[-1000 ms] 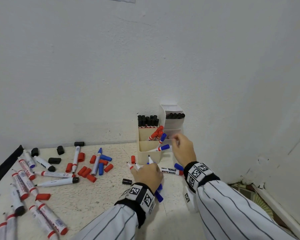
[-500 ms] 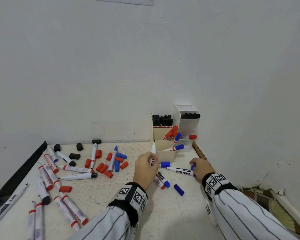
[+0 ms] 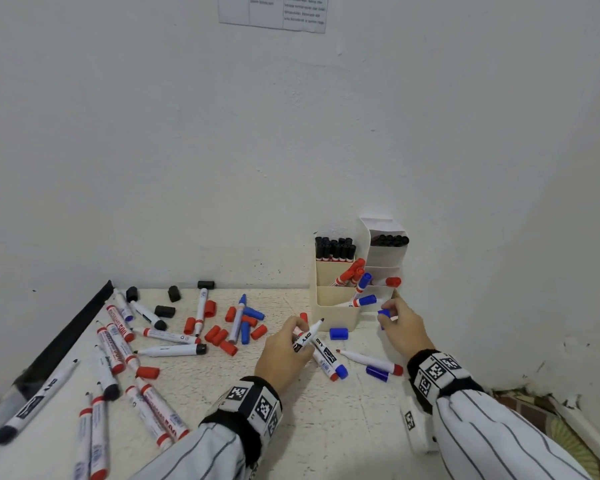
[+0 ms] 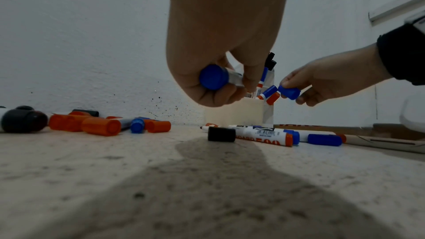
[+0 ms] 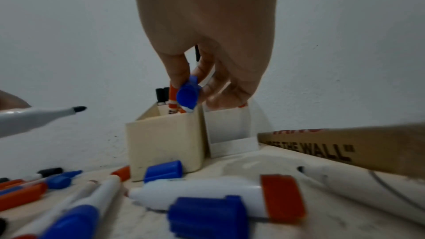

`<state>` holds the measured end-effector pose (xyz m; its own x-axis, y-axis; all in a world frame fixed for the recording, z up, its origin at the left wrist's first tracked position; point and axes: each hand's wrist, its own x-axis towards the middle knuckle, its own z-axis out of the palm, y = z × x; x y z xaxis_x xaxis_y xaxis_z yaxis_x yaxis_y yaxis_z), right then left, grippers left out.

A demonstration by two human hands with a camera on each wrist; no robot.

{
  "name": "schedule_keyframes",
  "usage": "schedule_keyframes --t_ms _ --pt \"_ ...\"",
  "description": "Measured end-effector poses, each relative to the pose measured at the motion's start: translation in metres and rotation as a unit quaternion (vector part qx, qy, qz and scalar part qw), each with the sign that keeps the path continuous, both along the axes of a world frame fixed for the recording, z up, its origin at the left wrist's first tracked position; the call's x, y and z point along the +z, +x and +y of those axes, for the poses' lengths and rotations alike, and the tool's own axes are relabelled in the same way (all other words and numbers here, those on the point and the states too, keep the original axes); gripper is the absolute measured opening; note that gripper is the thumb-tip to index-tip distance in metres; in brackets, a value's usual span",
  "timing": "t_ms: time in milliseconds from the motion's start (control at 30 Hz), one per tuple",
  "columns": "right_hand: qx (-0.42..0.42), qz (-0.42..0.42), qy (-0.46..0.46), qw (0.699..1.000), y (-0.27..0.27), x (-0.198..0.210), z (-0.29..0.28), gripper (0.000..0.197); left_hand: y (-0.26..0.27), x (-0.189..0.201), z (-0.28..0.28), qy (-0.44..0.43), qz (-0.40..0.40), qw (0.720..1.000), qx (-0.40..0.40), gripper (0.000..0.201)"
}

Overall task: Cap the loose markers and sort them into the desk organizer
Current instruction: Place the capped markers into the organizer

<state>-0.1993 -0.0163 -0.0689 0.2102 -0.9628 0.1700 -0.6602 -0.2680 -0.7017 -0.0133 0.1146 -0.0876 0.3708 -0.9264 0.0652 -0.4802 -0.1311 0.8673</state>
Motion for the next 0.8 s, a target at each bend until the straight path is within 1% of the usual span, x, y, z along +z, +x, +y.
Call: schedule_keyframes --t_ms 100,167,233,300,367,467,600,667,733,800 --pt "0.021 -0.041 0.01 0.999 0.014 0.01 0.017 0.009 0.004 0.002 0.007 0.011 -0.019 1.0 -0.001 0.023" --pt "0.036 -0.077 -0.015 0.996 0.023 0.01 0.026 0.018 0.006 0.002 0.012 0.016 -0.04 0.999 0.008 0.02" --pt "0.062 -0.093 -0.032 0.993 0.032 0.008 0.033 0.024 0.008 0.001 0.016 0.016 -0.056 0.998 0.015 0.023" --pt "0.084 -0.107 -0.014 0.991 0.039 0.005 0.042 0.022 0.01 0.0 0.021 0.012 -0.064 0.998 0.015 0.028" --pt "0.112 -0.138 0.023 0.984 0.047 0.004 0.052 0.017 0.014 0.0 0.027 0.008 -0.075 0.997 0.015 0.032" --pt "0.143 -0.138 0.05 0.979 0.058 -0.001 0.063 0.016 0.019 0.0 0.036 0.005 -0.077 0.997 0.011 0.031" --pt "0.183 -0.139 0.061 0.971 0.069 -0.003 0.071 0.02 0.026 -0.001 0.045 0.007 -0.072 0.997 0.013 0.033" --pt "0.182 -0.154 0.059 0.969 0.073 -0.002 0.075 0.019 0.03 -0.003 0.049 -0.001 -0.07 0.997 0.025 0.034" --pt "0.163 -0.185 0.052 0.968 0.077 -0.001 0.077 0.019 0.034 -0.002 0.054 -0.002 -0.075 0.996 0.039 0.035" --pt "0.17 -0.209 0.076 0.96 0.08 -0.001 0.079 0.02 0.037 -0.002 0.058 -0.006 -0.078 0.996 0.052 0.035"
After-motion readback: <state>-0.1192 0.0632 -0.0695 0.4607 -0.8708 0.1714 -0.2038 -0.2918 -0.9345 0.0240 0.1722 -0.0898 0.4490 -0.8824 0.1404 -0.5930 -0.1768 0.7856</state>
